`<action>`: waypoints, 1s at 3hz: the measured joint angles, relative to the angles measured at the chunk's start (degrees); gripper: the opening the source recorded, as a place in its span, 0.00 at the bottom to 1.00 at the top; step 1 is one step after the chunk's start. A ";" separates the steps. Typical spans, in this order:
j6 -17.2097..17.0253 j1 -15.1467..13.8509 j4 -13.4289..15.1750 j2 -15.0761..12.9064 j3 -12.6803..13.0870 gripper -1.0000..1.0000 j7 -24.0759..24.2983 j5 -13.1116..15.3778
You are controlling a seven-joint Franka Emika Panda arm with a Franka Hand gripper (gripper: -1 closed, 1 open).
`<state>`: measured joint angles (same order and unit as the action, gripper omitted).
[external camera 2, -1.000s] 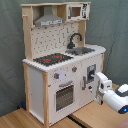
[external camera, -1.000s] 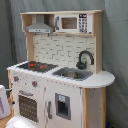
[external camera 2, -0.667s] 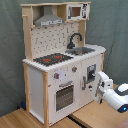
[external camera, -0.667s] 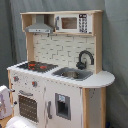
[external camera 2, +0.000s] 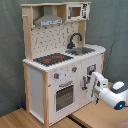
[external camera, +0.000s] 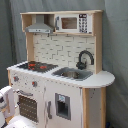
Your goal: Play with the kitchen
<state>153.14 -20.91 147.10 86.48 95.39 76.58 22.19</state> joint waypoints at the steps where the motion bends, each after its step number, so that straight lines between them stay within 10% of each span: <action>1: 4.48 -3.52 0.00 0.04 -0.01 1.00 0.00 0.68; 3: 15.21 -9.78 -0.31 0.10 -0.88 1.00 -0.07 2.83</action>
<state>168.35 -30.68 146.79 86.57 94.51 76.50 25.02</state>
